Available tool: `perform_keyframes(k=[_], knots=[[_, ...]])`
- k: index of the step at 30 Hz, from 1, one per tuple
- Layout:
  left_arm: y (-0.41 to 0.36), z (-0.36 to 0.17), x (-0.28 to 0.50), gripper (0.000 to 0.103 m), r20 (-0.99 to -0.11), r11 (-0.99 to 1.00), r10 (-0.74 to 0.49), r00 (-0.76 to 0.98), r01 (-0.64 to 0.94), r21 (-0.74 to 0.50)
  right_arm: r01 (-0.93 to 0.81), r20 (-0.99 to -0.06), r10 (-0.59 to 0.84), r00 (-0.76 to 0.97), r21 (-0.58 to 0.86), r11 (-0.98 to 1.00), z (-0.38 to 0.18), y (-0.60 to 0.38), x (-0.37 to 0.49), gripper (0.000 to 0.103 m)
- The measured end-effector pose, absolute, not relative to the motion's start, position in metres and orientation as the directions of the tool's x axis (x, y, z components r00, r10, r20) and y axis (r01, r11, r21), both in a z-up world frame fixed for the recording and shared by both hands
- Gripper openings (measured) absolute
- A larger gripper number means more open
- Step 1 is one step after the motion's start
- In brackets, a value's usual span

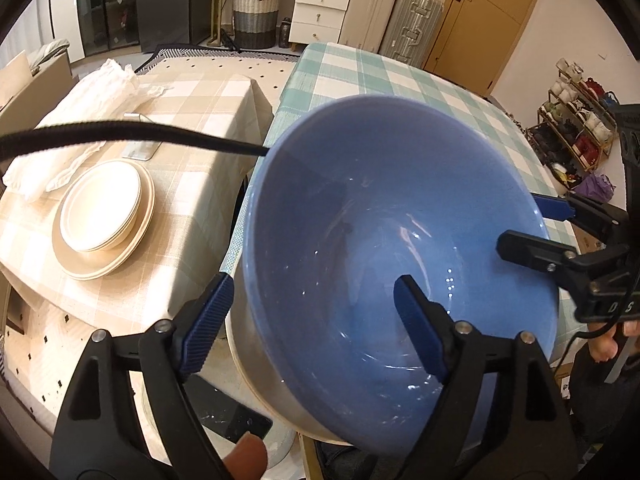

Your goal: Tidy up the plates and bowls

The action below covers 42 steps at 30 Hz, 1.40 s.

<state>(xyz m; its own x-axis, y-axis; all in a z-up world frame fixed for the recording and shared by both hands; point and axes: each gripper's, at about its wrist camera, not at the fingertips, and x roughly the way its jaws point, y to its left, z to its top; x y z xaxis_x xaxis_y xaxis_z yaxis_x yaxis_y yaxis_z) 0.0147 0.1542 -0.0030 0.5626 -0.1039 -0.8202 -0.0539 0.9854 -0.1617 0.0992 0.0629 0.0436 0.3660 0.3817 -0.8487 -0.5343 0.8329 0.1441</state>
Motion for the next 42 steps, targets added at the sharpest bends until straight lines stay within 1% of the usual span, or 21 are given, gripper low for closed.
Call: perform_keyframes(k=[2, 5, 8, 17, 19, 23, 28, 36, 42], knots=[[0.155, -0.003, 0.013, 0.083, -0.811, 0.984, -0.114, 0.574, -0.047, -0.172, -0.524, -0.832, 0.403, 0.381, 0.165, 0.836, 0.049, 0.051, 0.096, 0.085], [0.156, -0.003, 0.012, 0.088, -0.796, 0.981, -0.132, 0.59, -0.035, -0.189, -0.51, -0.81, 0.419, 0.409, 0.178, 0.842, 0.057, 0.038, 0.091, 0.087], [0.159, -0.001, 0.009, 0.1, -0.773, 0.977, -0.161, 0.613, -0.015, -0.215, -0.503, -0.791, 0.438, 0.428, 0.195, 0.842, 0.062, 0.027, 0.083, 0.087], [0.153, 0.0, 0.003, 0.1, -0.745, 0.978, -0.179, 0.643, 0.034, -0.205, -0.502, -0.718, 0.453, 0.528, 0.166, 0.849, 0.078, 0.009, 0.054, 0.088], [0.152, -0.001, 0.0, 0.1, -0.738, 0.979, -0.18, 0.651, 0.043, -0.201, -0.501, -0.704, 0.45, 0.55, 0.153, 0.852, 0.078, 0.007, 0.047, 0.09], [0.15, -0.001, -0.003, 0.101, -0.722, 0.982, -0.168, 0.672, 0.051, -0.182, -0.495, -0.676, 0.437, 0.593, 0.122, 0.86, 0.071, 0.003, 0.032, 0.091], [0.149, 0.0, -0.008, 0.1, -0.684, 0.981, -0.181, 0.707, 0.08, -0.177, -0.459, -0.634, 0.413, 0.654, 0.103, 0.883, 0.061, -0.002, 0.021, 0.091], [0.147, -0.001, -0.018, 0.1, -0.61, 0.976, -0.212, 0.764, 0.131, -0.175, -0.391, -0.541, 0.349, 0.765, 0.039, 0.919, 0.052, -0.009, 0.007, 0.092], [0.147, -0.003, -0.025, 0.1, -0.562, 0.972, -0.23, 0.794, 0.159, -0.174, -0.333, -0.538, 0.301, 0.788, 0.039, 0.942, 0.038, -0.018, 0.006, 0.093]])
